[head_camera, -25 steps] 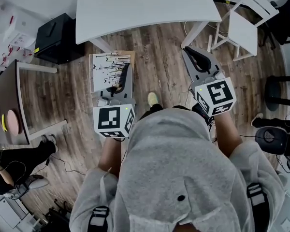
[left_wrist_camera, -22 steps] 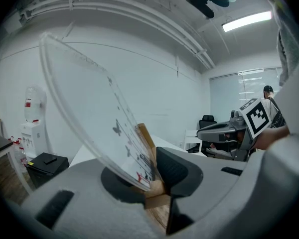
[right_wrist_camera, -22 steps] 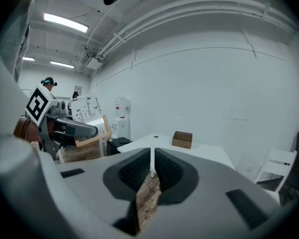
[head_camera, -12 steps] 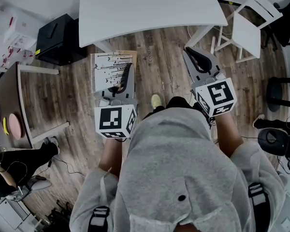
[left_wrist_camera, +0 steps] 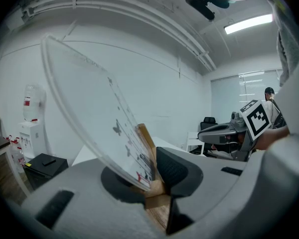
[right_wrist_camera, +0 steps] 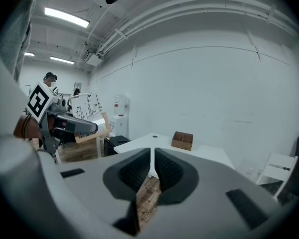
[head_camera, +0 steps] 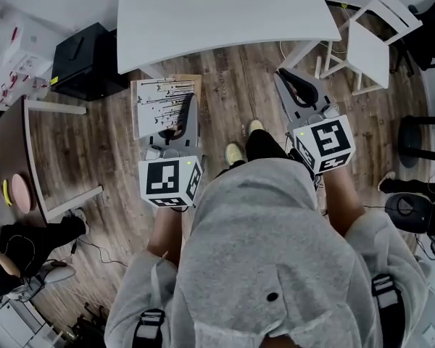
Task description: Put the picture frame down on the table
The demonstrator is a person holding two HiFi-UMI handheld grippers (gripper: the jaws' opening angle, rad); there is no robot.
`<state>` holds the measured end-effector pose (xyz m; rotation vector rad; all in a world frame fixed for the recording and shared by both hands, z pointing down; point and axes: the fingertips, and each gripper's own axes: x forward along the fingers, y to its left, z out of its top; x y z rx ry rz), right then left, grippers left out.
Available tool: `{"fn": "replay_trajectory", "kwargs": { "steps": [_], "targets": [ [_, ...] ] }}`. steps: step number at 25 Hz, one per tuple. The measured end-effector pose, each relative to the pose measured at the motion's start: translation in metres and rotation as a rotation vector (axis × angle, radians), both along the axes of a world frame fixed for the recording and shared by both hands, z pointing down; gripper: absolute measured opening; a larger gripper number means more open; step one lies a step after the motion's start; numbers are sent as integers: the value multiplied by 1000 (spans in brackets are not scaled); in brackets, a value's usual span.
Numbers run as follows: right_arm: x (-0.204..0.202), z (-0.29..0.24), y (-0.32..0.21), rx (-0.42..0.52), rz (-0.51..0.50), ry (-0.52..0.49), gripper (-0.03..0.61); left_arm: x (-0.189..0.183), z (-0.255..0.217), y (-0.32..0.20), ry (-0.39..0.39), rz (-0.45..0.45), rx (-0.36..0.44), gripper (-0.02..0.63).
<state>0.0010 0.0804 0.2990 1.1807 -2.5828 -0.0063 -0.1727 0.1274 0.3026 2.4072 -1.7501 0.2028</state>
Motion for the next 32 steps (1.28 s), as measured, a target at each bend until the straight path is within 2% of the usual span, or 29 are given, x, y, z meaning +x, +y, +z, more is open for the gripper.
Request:
{"fn": "replay_trajectory", "kwargs": {
  "steps": [16,32],
  "targets": [
    [20,5,-23,8,23,2,43,11,6,-26,-14,12,-5,87],
    [13,15,-104,-24,7,8,43,5,14,-99,-18,-7,-41,87]
  ]
}}
